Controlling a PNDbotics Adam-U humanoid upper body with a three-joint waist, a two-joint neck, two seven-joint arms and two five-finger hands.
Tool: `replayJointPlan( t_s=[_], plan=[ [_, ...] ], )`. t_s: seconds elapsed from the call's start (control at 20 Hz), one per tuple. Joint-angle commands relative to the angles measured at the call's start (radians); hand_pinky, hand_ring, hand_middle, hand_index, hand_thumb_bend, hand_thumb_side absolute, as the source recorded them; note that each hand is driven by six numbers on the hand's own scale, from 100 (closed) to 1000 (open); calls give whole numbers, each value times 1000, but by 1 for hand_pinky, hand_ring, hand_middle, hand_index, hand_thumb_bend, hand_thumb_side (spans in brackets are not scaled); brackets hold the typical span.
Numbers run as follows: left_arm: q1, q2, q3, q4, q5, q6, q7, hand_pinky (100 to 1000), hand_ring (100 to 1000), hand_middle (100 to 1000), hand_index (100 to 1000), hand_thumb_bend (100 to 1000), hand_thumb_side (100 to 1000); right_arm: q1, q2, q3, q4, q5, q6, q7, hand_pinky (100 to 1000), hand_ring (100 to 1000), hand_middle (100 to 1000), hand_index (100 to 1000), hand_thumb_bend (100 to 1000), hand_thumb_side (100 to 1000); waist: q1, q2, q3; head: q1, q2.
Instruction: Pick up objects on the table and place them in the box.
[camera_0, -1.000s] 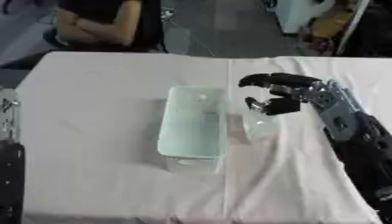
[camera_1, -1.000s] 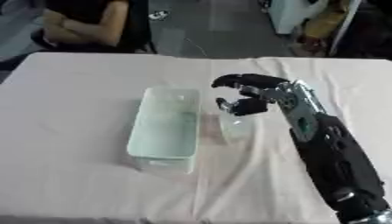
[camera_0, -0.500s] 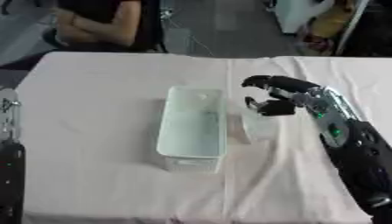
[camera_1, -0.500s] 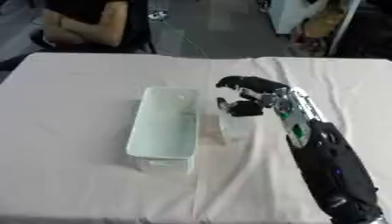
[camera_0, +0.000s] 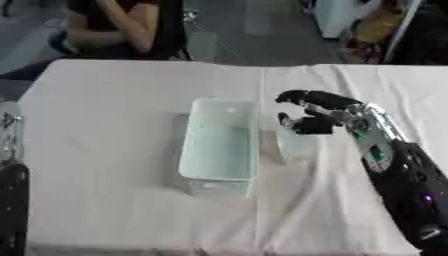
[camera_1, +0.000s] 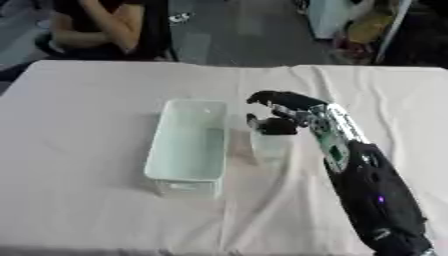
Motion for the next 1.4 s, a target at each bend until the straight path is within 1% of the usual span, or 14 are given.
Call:
replayJointPlan(
  t_s=[0.05,0.4,1.1,1.2,1.25,1.3,1.35,1.4],
  plan=[
    [-21,12,0,-15,3,-2,-5,760,783,791,796,301,1000,-9,3,1,2,14,3,0,1000,1000,1000,1000,100,970,2,-7,0,-1,-1],
    [-21,12,-2,-15,5,-1,-8,760,783,792,798,301,1000,1,17,11,25,45,1,2,1000,1000,1000,1000,100,1000,2,-8,0,-2,-1],
    [-23,12,-5,-15,6,-2,-13,760,784,792,797,299,1000,28,52,26,107,143,12,-5,1000,1000,1000,1000,100,1000,1,-6,-3,-1,-1],
    [-24,12,-5,-15,7,-2,-14,760,783,792,797,299,1000,29,55,26,114,155,13,-12,1000,1000,1000,1000,100,988,1,-6,-3,0,-1],
    [-24,13,-6,-15,7,-2,-14,761,784,792,796,299,1000,30,55,26,116,161,14,-16,960,1000,1000,1000,100,872,1,-6,-3,0,-1],
    [-24,13,-6,-15,8,-2,-15,761,784,792,796,299,1000,30,56,26,116,166,16,-23,960,1000,1000,1000,100,872,1,-6,-3,0,-1],
    [-24,13,-6,-15,8,-2,-15,761,784,790,797,298,1000,30,57,26,116,168,17,-29,925,1000,1000,1000,100,812,2,-6,-3,0,-1],
    [-24,13,-6,-15,8,-2,-16,761,784,790,797,298,1000,30,57,26,116,170,19,-34,925,1000,1000,1000,100,812,2,-5,-4,0,-1]
  ],
)
